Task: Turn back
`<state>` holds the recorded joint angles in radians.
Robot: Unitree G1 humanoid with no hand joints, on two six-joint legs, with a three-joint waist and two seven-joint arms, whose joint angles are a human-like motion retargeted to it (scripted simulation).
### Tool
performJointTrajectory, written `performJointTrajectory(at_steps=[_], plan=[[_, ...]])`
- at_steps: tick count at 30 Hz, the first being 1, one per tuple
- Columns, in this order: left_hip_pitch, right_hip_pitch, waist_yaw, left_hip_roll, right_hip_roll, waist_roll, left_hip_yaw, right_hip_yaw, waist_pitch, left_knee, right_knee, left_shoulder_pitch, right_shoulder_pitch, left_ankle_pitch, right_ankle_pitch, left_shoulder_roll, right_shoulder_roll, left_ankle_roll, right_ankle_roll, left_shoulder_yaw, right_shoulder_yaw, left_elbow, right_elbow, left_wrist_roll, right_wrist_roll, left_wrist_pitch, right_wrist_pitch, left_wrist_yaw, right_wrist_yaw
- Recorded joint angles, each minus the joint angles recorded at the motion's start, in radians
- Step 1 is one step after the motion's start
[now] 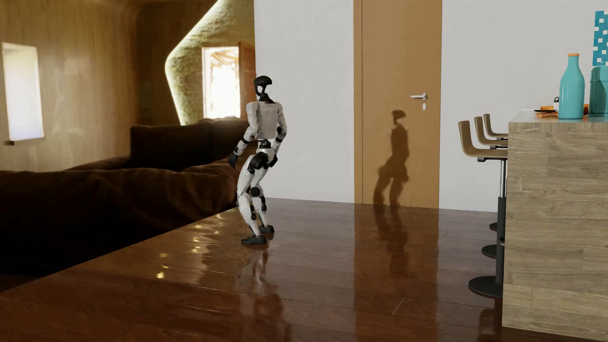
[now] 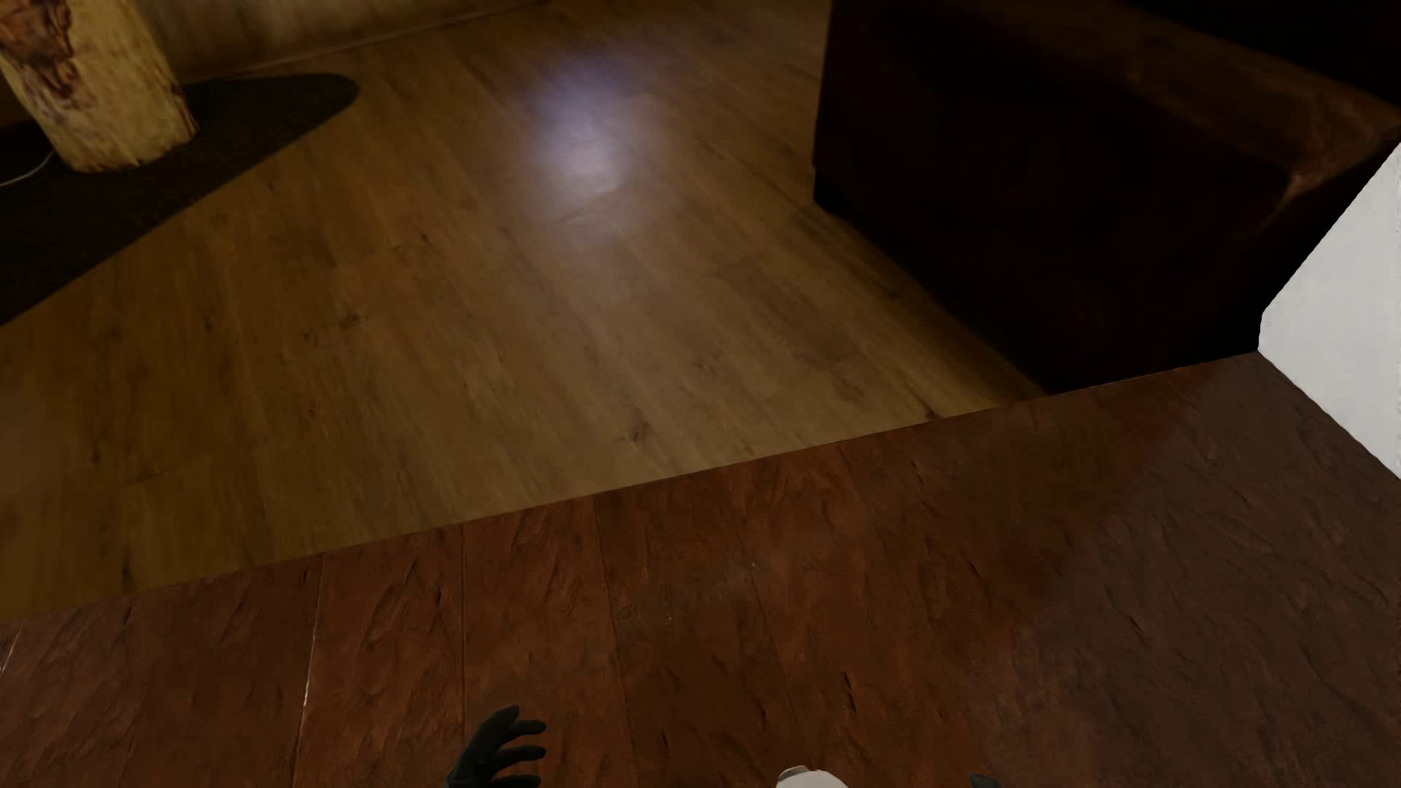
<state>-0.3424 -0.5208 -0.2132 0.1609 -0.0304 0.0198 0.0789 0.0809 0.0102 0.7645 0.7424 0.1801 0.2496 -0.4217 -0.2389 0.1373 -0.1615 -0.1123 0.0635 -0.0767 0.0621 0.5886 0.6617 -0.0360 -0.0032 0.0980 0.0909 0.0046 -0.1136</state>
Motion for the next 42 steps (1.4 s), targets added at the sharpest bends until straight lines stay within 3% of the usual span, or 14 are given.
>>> performJointTrajectory(at_steps=[5,9,11,16,18,19,23,25,27,28,32,36,38,42], plan=[[0.056,0.013,-0.029,0.021,-0.017,-0.061,0.035,-0.047,0.002,-0.014,-0.058,-0.019,0.016,-0.019,0.031,0.029,-0.022,0.009,-0.001,0.005,-0.018,0.004,0.002,0.042,0.034,-0.18,0.003,0.037,0.036],[-0.083,-0.025,0.056,-0.046,0.048,-0.029,-0.13,0.022,0.015,0.237,-0.061,0.085,0.011,0.017,0.07,0.045,-0.04,0.246,0.011,-0.017,0.015,0.032,-0.005,0.015,0.009,-0.153,-0.076,-0.018,-0.071],[0.064,-0.029,-0.015,-0.059,0.029,-0.031,-0.113,-0.007,0.014,-0.016,0.004,0.108,0.035,-0.074,-0.049,0.077,0.011,0.019,0.019,0.04,0.004,0.109,-0.025,-0.019,0.027,-0.082,-0.075,-0.059,-0.121],[-0.135,-0.034,0.046,-0.051,0.053,-0.027,-0.072,0.002,0.047,0.424,0.008,-0.004,0.007,0.145,0.04,0.048,-0.022,0.125,-0.01,-0.051,-0.006,0.027,0.056,0.065,0.034,-0.046,-0.055,-0.031,-0.071],[-0.127,-0.031,0.001,-0.073,0.108,0.034,-0.155,0.029,0.009,0.147,-0.086,0.071,0.027,-0.063,0.097,0.081,-0.017,0.203,0.004,0.041,0.01,0.071,0.003,0.042,0.03,-0.099,-0.084,-0.065,-0.078],[-0.071,-0.046,-0.035,-0.06,0.062,0.011,-0.106,-0.008,0.003,0.069,-0.036,0.096,0.023,-0.022,-0.008,0.104,-0.001,0.03,0.022,0.076,0.026,0.112,-0.018,0.016,0.04,-0.122,-0.08,-0.061,-0.075],[-0.005,-0.004,0.0,-0.01,-0.035,-0.071,0.044,-0.106,-0.024,0.081,0.186,0.076,0.001,-0.044,-0.212,0.055,-0.041,0.053,0.104,0.017,-0.029,-0.009,-0.014,0.043,0.016,-0.143,-0.058,-0.04,0.006],[-0.07,0.012,0.086,-0.012,-0.01,-0.073,-0.025,-0.092,-0.005,0.26,0.125,0.042,0.01,-0.027,-0.104,0.031,-0.053,0.043,-0.014,-0.072,-0.026,0.007,0.02,0.082,0.018,-0.142,-0.074,-0.076,0.007],[-0.064,-0.006,0.041,-0.057,0.059,-0.017,-0.154,-0.041,-0.027,0.171,0.064,0.104,0.012,-0.099,-0.067,0.055,-0.042,0.182,-0.001,-0.009,-0.013,0.081,-0.006,0.066,0.037,-0.118,-0.078,-0.113,-0.03],[-0.012,-0.008,-0.014,-0.043,0.035,-0.033,-0.115,-0.045,-0.026,0.084,0.107,0.112,0.01,-0.082,-0.149,0.081,-0.001,0.001,0.018,0.047,-0.029,0.101,-0.013,0.039,0.04,-0.084,-0.072,-0.106,-0.047],[-0.01,0.04,0.032,0.006,-0.056,-0.071,0.005,-0.109,0.017,0.209,0.162,-0.026,0.002,-0.036,-0.166,0.019,-0.034,0.045,0.056,-0.052,-0.056,0.02,0.037,0.02,0.005,-0.009,-0.035,-0.006,-0.008],[-0.206,0.038,0.084,-0.066,0.039,0.02,-0.142,-0.016,0.01,0.223,0.034,0.101,-0.001,-0.032,-0.074,0.071,-0.073,0.173,-0.028,0.034,-0.004,0.069,0.027,0.005,0.029,-0.103,-0.086,-0.105,-0.063],[-0.129,0.061,0.046,-0.086,0.051,0.059,-0.154,0.025,0.029,0.01,-0.026,0.068,-0.001,0.02,-0.035,0.095,0.005,0.007,-0.006,0.04,-0.003,0.088,-0.002,-0.021,0.062,-0.087,-0.079,-0.083,-0.098],[-0.062,0.031,0.0,-0.035,-0.036,-0.018,-0.01,-0.058,0.01,0.003,0.071,-0.012,0.025,0.066,-0.09,0.045,-0.039,0.021,0.005,0.015,-0.017,0.018,0.016,0.02,0.028,-0.086,-0.035,-0.021,-0.002]])
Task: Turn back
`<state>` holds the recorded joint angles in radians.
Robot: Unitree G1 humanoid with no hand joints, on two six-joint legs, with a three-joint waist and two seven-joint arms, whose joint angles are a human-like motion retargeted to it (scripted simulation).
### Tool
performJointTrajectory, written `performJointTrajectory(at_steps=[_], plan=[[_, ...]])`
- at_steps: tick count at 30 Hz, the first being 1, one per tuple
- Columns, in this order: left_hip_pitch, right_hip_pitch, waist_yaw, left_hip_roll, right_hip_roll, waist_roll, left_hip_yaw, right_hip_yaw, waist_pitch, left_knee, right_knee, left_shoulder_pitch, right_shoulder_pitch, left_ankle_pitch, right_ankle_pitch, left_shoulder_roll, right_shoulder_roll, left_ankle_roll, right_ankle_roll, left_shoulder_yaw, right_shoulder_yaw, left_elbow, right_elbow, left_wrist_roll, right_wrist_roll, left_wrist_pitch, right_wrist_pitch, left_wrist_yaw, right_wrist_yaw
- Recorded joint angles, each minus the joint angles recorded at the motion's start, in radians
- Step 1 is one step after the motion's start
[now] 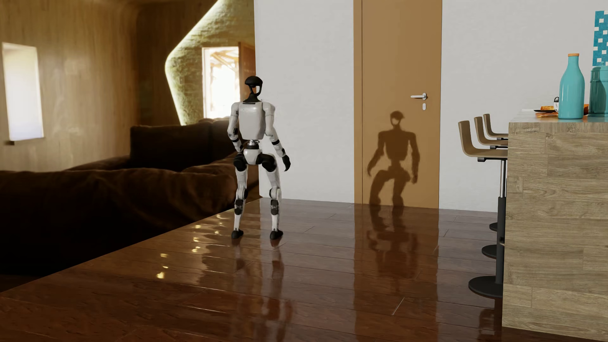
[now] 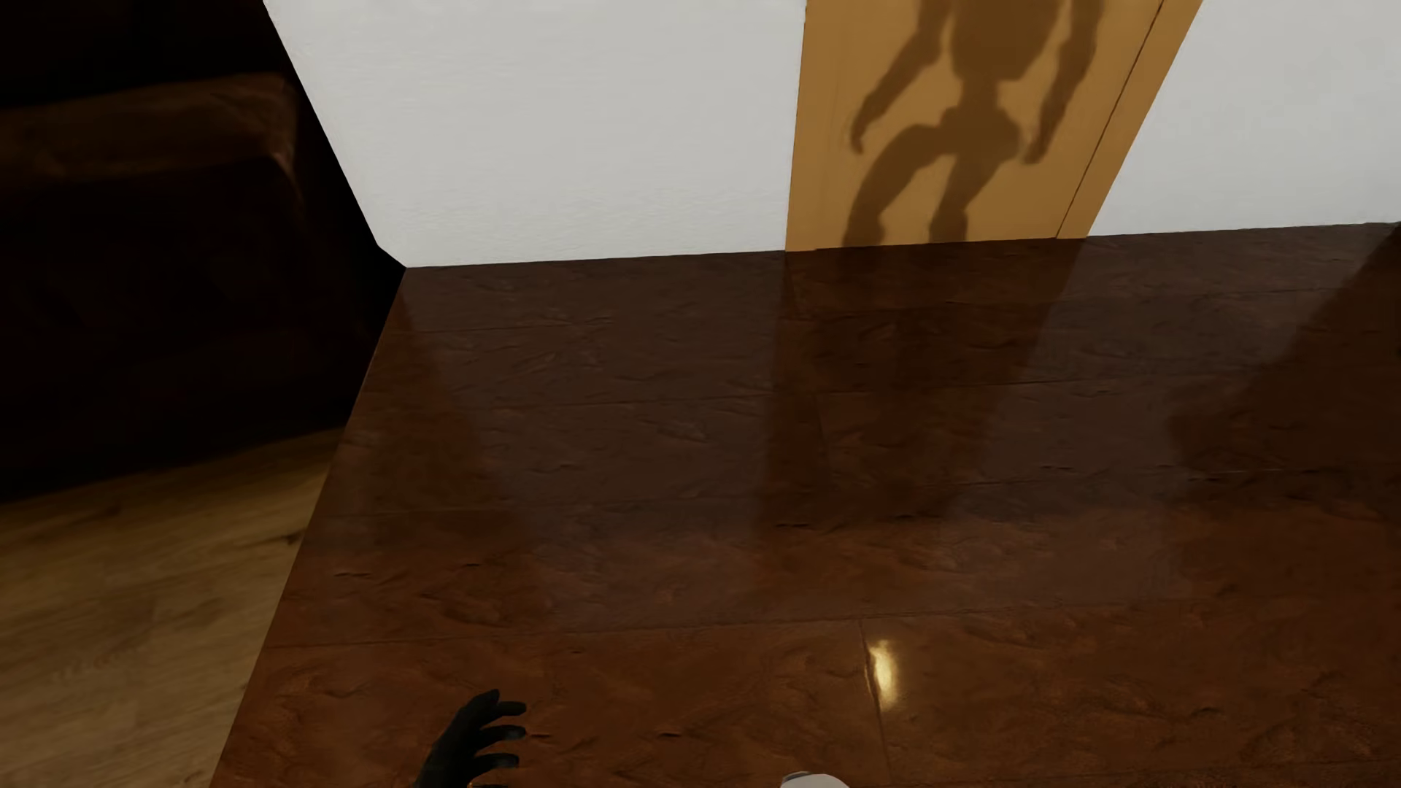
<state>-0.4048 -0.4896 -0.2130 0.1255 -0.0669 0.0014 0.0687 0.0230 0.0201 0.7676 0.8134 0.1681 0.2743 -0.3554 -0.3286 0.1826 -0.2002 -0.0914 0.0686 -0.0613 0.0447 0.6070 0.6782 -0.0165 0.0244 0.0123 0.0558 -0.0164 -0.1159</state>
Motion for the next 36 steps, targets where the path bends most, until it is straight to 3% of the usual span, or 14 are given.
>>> performJointTrajectory(at_steps=[3,5,9,13,15,17,21,22,23,27,30,32,34,36], plan=[[-0.005,-0.006,0.021,0.024,0.075,-0.006,-0.051,0.038,0.004,0.088,0.009,-0.024,-0.042,-0.073,0.006,-0.033,-0.004,0.099,-0.036,-0.071,-0.001,0.011,0.022,0.031,-0.054,-0.025,0.02,0.019,0.031],[0.041,0.012,-0.013,0.017,0.087,-0.003,-0.057,0.057,-0.009,0.006,-0.06,0.018,-0.015,-0.053,0.048,-0.011,0.031,-0.02,-0.03,0.003,0.02,0.038,-0.033,0.003,-0.034,-0.031,0.01,0.037,-0.017],[0.089,-0.034,0.012,0.048,-0.016,-0.033,0.045,-0.027,-0.017,0.04,0.0,0.034,-0.058,-0.103,0.042,-0.008,0.022,-0.021,-0.008,-0.023,-0.011,-0.013,-0.013,-0.038,0.005,-0.023,0.013,0.045,-0.051],[-0.041,-0.042,0.073,-0.022,0.084,0.043,-0.123,0.056,0.01,0.234,-0.071,0.095,-0.03,-0.045,0.105,0.017,0.008,0.213,-0.016,-0.003,0.021,0.009,0.009,-0.042,-0.025,0.014,-0.043,-0.031,-0.086],[0.037,-0.055,-0.016,-0.043,0.05,0.03,-0.084,0.027,0.004,0.034,-0.023,0.101,0.008,-0.101,0.009,0.052,0.032,0.012,0.011,0.02,0.019,0.082,-0.023,-0.029,0.003,0.033,-0.042,-0.029,-0.106],[0.052,-0.014,0.009,-0.031,0.008,-0.021,-0.02,-0.013,0.008,0.053,0.061,0.028,0.021,-0.112,-0.076,0.024,0.03,0.009,0.039,-0.01,-0.005,0.028,-0.017,0.019,0.008,0.034,0.0,0.0,-0.071],[0.006,-0.007,0.019,-0.044,0.102,0.014,-0.106,0.045,-0.007,0.081,-0.056,0.057,-0.026,-0.128,0.037,0.01,-0.016,0.272,-0.042,-0.03,0.002,0.072,-0.02,0.03,-0.021,-0.044,-0.032,-0.047,-0.029],[0.046,-0.001,-0.005,-0.042,0.101,0.014,-0.107,0.054,-0.017,0.007,-0.089,0.05,-0.007,-0.103,0.051,0.035,0.002,0.053,-0.034,0.01,0.014,0.084,-0.028,-0.004,-0.013,-0.038,-0.057,-0.052,-0.042],[0.074,-0.007,-0.024,-0.043,0.07,-0.001,-0.07,0.041,-0.016,-0.028,-0.084,0.032,0.003,-0.086,0.032,0.032,0.04,0.02,-0.023,0.023,0.0,0.046,-0.032,-0.036,-0.003,-0.025,-0.059,-0.034,-0.05],[0.055,-0.048,0.021,0.013,0.003,-0.032,0.035,-0.025,0.021,0.176,0.012,-0.036,-0.057,-0.128,0.044,-0.002,0.018,0.042,-0.002,-0.053,-0.012,-0.014,0.016,-0.016,-0.021,-0.011,0.026,0.013,-0.024],[-0.062,-0.037,0.061,-0.05,0.08,0.011,-0.127,0.046,0.01,0.254,-0.076,0.083,-0.029,-0.013,0.108,0.009,0.017,0.219,-0.018,-0.014,0.009,0.033,0.0,-0.013,-0.036,0.004,-0.066,-0.011,-0.059],[0.023,-0.058,-0.007,0.0,0.058,0.006,-0.063,0.02,-0.002,0.048,0.011,0.133,-0.003,-0.085,-0.01,0.041,0.034,-0.003,0.011,0.033,0.029,0.075,-0.024,-0.032,-0.014,0.032,-0.068,-0.032,-0.086],[0.036,-0.036,0.01,0.022,0.009,-0.029,0.01,-0.033,-0.016,0.066,0.096,0.076,-0.016,-0.107,-0.099,0.019,0.023,-0.007,0.066,0.011,0.003,0.008,-0.014,-0.008,-0.008,0.075,-0.029,-0.037,-0.072],[0.029,-0.037,0.053,0.047,0.016,-0.038,0.029,-0.037,-0.021,0.118,0.098,0.035,-0.019,-0.134,-0.065,-0.039,-0.015,-0.02,-0.006,-0.03,-0.02,-0.012,0.01,0.05,-0.028,0.048,-0.022,-0.065,-0.041]])
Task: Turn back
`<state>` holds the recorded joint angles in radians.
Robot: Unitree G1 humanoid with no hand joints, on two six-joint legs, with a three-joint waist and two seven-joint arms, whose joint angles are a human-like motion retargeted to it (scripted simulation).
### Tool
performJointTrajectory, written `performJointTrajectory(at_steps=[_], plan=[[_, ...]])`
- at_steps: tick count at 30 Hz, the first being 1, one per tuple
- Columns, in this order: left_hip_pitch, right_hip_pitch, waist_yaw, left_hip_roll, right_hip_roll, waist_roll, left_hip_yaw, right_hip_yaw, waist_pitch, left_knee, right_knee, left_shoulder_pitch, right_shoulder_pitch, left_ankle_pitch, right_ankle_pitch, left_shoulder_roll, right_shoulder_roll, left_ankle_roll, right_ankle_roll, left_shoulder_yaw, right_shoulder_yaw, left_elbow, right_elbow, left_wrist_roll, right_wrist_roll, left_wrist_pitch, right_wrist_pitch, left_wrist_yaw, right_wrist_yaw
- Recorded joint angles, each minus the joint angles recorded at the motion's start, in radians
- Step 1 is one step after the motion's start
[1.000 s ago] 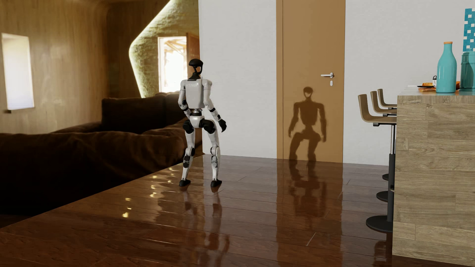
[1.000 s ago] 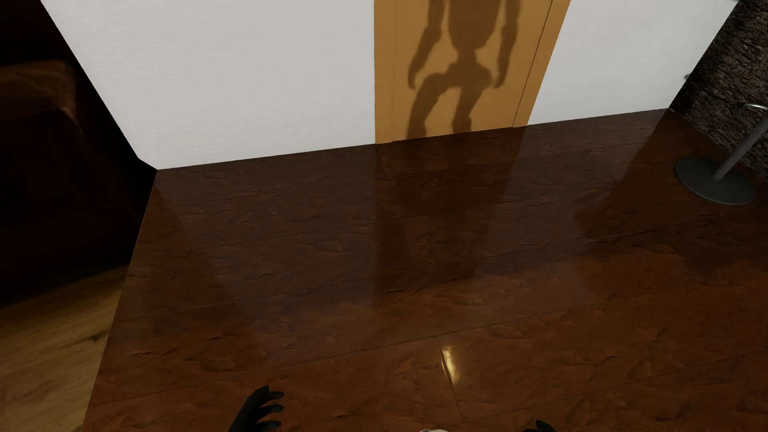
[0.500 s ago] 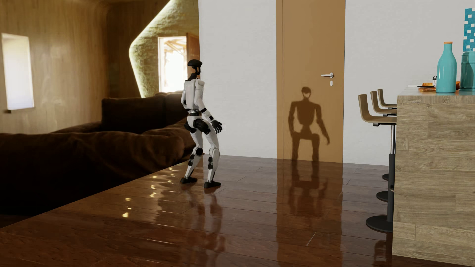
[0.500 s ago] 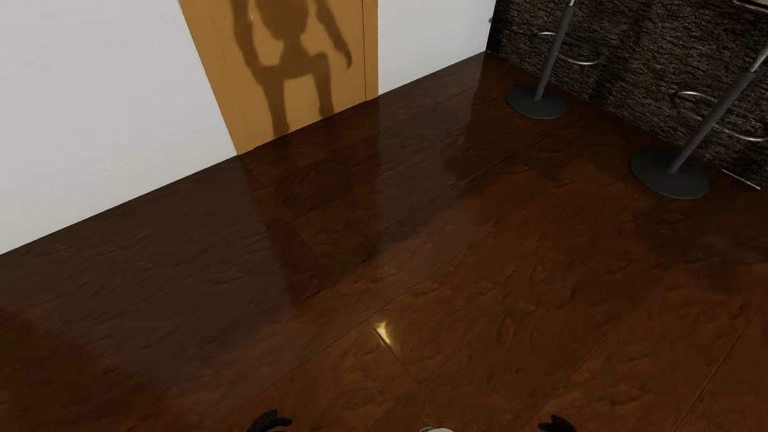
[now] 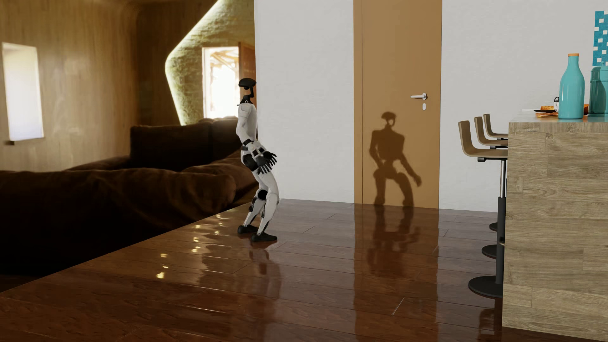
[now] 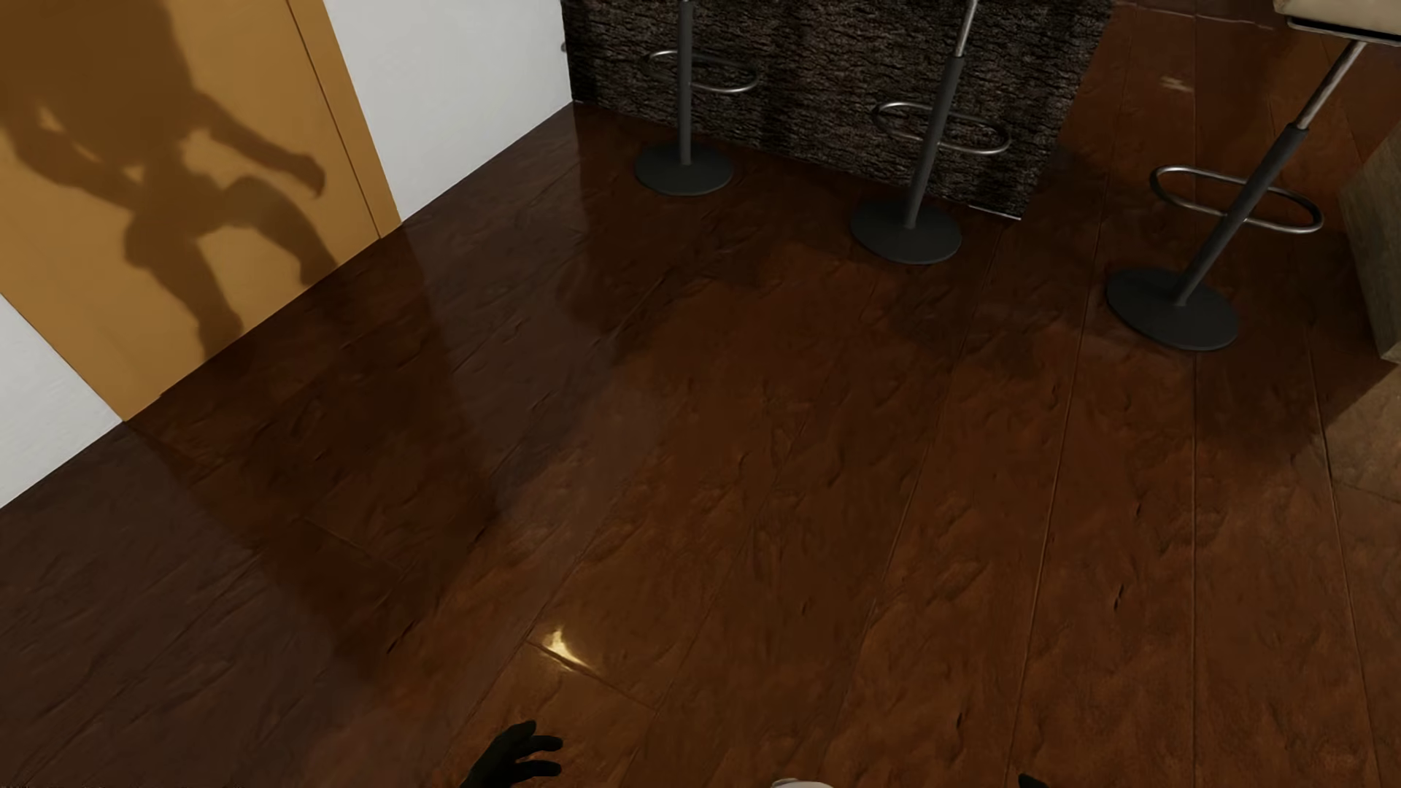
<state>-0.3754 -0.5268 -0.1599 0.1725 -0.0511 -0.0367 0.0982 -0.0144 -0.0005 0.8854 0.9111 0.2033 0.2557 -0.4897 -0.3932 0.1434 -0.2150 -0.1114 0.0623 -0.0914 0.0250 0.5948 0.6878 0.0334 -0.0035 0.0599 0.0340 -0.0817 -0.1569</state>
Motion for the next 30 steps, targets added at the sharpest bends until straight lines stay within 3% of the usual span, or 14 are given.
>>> performJointTrajectory(at_steps=[1,3,4,5,10,14,15,17,18,22,25,27,28,30], plan=[[-0.043,-0.002,0.026,-0.006,0.028,0.007,-0.04,0.016,0.016,0.101,0.0,-0.014,-0.024,0.042,0.008,-0.022,0.017,0.046,-0.073,-0.045,-0.002,0.009,0.022,0.011,-0.01,-0.022,-0.009,-0.005,0.005],[-0.098,-0.012,-0.001,-0.068,0.079,0.05,-0.144,0.066,0.006,0.124,-0.064,0.056,-0.023,0.074,0.06,0.025,0.002,0.243,-0.046,0.001,0.041,0.024,-0.002,-0.021,-0.009,-0.064,-0.054,-0.034,0.008],[-0.052,-0.008,-0.036,-0.071,0.095,0.077,-0.153,0.077,0.005,-0.008,-0.103,0.069,-0.006,0.012,0.08,0.048,0.017,0.177,-0.043,0.037,0.032,0.072,-0.021,-0.059,0.004,-0.071,-0.064,-0.033,0.001],[0.005,0.0,-0.052,-0.061,0.084,0.071,-0.129,0.079,0.021,-0.076,-0.106,0.049,0.014,0.026,0.057,0.063,0.052,0.007,-0.033,0.047,0.036,0.098,-0.021,-0.092,0.021,-0.065,-0.059,-0.014,-0.007],[0.012,-0.026,-0.1,-0.012,0.105,0.065,-0.051,0.1,0.033,-0.069,-0.176,-0.054,0.013,-0.001,0.163,0.019,0.052,0.016,-0.026,0.02,0.042,0.029,-0.053,-0.042,0.031,-0.047,0.066,0.076,0.0],[-0.005,-0.022,-0.037,-0.009,0.021,-0.018,-0.02,0.016,0.047,0.077,-0.098,-0.077,0.004,0.037,0.108,0.016,0.017,0.056,-0.04,-0.021,0.01,-0.008,0.036,-0.027,0.048,-0.076,0.021,0.079,0.021],[-0.091,-0.018,0.015,-0.024,0.046,-0.006,-0.082,0.032,0.068,0.231,-0.108,-0.061,-0.013,0.146,0.123,0.016,-0.007,0.138,-0.035,-0.057,0.01,-0.006,0.022,-0.033,0.044,-0.084,0.005,0.064,0.013],[-0.109,-0.014,0.014,-0.071,0.086,0.03,-0.186,0.074,0.044,0.059,-0.188,0.073,-0.014,0.073,0.178,0.047,0.016,0.194,-0.023,0.022,0.025,0.055,-0.023,-0.048,0.053,-0.089,-0.065,0.004,-0.029],[-0.062,-0.019,-0.019,-0.06,0.083,0.039,-0.183,0.08,0.033,-0.069,-0.187,0.105,0.002,0.074,0.159,0.061,0.041,-0.018,-0.012,0.035,0.051,0.102,-0.04,-0.057,0.068,-0.075,-0.087,-0.006,-0.049],[0.015,-0.018,-0.094,-0.035,-0.006,0.009,-0.04,0.021,0.002,-0.129,-0.077,-0.05,0.029,0.078,0.029,0.067,0.056,0.017,0.025,0.031,0.012,0.037,-0.066,-0.05,0.074,0.005,0.0,0.052,0.012],[0.013,0.078,0.104,-0.065,-0.021,0.005,-0.129,0.005,0.034,-0.093,-0.174,-0.15,0.002,0.11,0.102,0.024,-0.022,0.036,-0.014,0.01,-0.056,-0.012,-0.059,-0.08,0.058,-0.034,0.016,0.114,0.123],[0.023,0.072,0.188,-0.075,-0.013,0.029,-0.154,0.008,0.031,-0.151,-0.205,-0.056,-0.117,0.084,0.126,0.051,0.011,0.109,-0.014,0.036,-0.01,0.051,-0.091,-0.128,0.085,-0.041,-0.045,0.127,0.137],[0.028,0.07,0.221,-0.07,-0.012,0.048,-0.157,0.009,0.027,-0.18,-0.215,-0.006,-0.137,0.106,0.133,0.031,0.025,0.003,-0.01,0.055,0.016,0.05,-0.092,-0.136,0.091,-0.012,-0.091,0.134,0.138],[0.024,0.066,0.241,-0.076,-0.013,0.069,-0.15,0.024,0.035,-0.184,-0.226,0.032,-0.15,0.111,0.143,0.011,0.048,0.004,-0.002,0.06,0.038,0.051,-0.082,-0.118,0.078,0.066,-0.13,0.132,0.139]])
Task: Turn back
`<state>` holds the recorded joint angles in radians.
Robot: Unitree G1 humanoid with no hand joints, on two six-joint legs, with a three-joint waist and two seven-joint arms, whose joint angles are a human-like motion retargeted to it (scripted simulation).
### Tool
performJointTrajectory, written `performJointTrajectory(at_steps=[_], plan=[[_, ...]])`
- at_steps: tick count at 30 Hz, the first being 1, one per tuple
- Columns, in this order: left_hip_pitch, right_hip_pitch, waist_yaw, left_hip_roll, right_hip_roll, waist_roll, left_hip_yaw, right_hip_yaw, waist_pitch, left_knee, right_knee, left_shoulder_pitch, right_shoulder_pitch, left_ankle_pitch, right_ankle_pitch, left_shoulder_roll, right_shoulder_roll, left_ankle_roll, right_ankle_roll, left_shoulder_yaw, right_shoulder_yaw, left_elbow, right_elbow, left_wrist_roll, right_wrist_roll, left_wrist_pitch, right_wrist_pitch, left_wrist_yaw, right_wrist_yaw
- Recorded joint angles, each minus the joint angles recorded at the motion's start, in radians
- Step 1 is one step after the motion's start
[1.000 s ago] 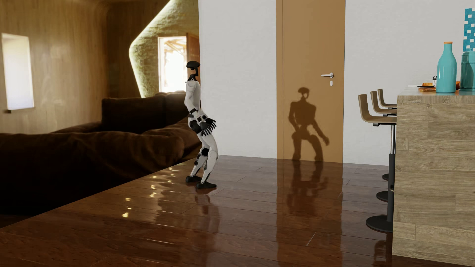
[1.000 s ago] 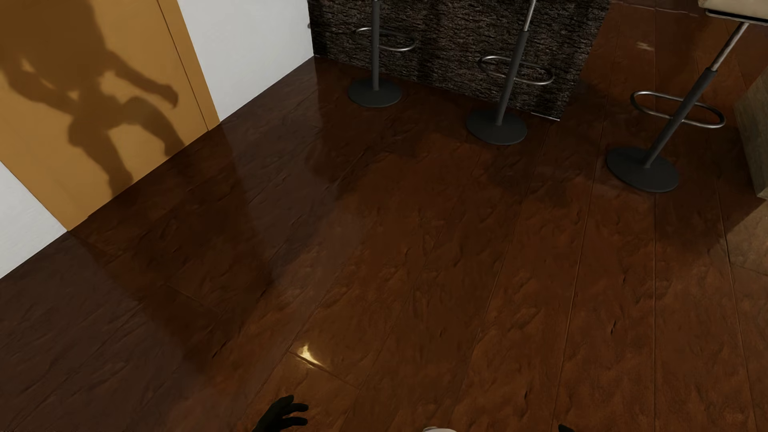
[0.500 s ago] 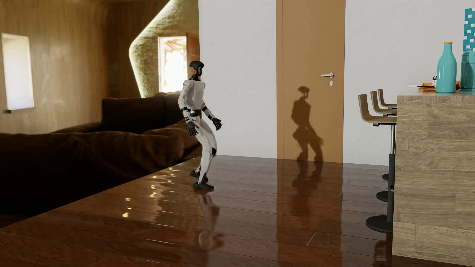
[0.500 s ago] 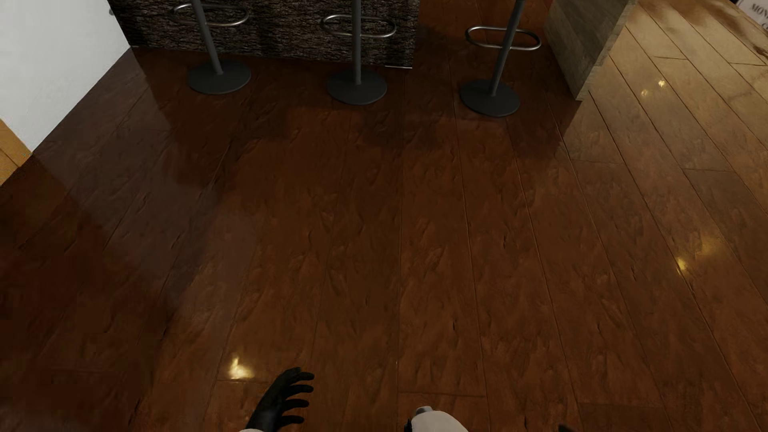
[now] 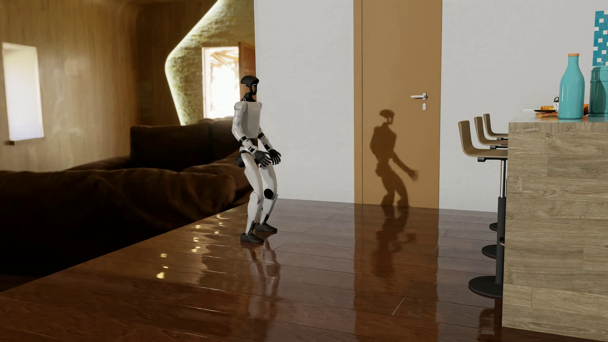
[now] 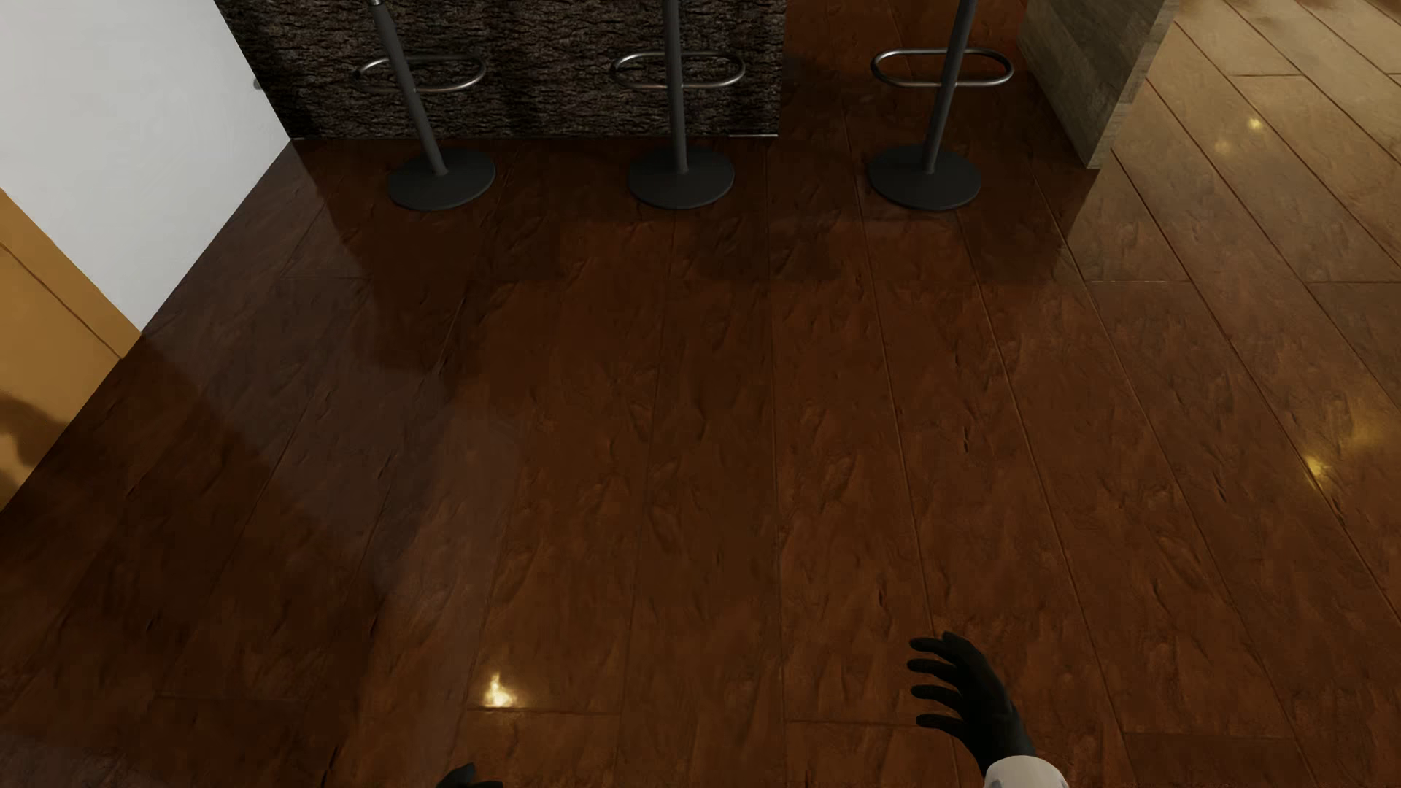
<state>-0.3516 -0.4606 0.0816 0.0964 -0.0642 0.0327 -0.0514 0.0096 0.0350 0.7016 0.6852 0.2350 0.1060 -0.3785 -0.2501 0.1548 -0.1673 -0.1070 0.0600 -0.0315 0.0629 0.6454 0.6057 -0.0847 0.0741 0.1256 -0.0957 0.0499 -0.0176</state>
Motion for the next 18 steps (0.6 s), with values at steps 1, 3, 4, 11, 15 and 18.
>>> performJointTrajectory(at_steps=[1,3,4,11,15,18], plan=[[0.004,0.001,-0.004,-0.001,0.001,0.004,0.008,0.008,0.009,-0.004,-0.007,-0.005,0.011,0.002,0.006,0.004,0.002,0.003,0.003,-0.009,-0.008,-0.014,0.01,0.029,-0.019,0.024,0.01,-0.01,0.005],[0.012,0.006,-0.022,-0.001,0.001,-0.005,0.012,0.013,0.031,-0.004,-0.003,-0.043,0.043,0.004,0.008,0.015,-0.001,0.003,0.003,-0.017,-0.007,-0.005,0.0,0.101,-0.064,0.016,0.079,-0.036,0.014],[0.012,0.003,-0.031,-0.009,-0.006,-0.015,0.014,0.016,0.035,-0.007,0.002,-0.053,0.052,0.009,0.007,0.006,-0.025,0.005,0.006,-0.017,-0.018,-0.02,-0.006,0.123,-0.081,-0.003,0.122,-0.044,0.022],[0.008,0.01,-0.05,-0.005,0.002,-0.04,0.018,0.025,-0.016,-0.007,-0.027,-0.018,0.056,0.012,0.027,0.001,-0.017,0.012,0.012,0.001,-0.031,-0.002,-0.02,0.105,-0.066,-0.045,0.095,-0.075,0.033],[0.0,-0.002,-0.069,0.0,0.008,-0.048,0.022,0.031,-0.021,0.02,-0.001,-0.041,0.045,-0.003,0.016,0.003,-0.033,0.011,0.012,-0.013,-0.026,-0.002,-0.015,0.091,-0.054,-0.034,0.104,-0.037,0.029],[0.01,0.006,-0.068,-0.004,0.005,-0.039,0.028,0.036,-0.016,0.007,-0.011,-0.056,0.062,0.001,0.018,0.0,-0.007,0.014,0.015,-0.02,-0.021,-0.011,-0.016,0.072,-0.067,-0.061,0.139,-0.048,0.029]])
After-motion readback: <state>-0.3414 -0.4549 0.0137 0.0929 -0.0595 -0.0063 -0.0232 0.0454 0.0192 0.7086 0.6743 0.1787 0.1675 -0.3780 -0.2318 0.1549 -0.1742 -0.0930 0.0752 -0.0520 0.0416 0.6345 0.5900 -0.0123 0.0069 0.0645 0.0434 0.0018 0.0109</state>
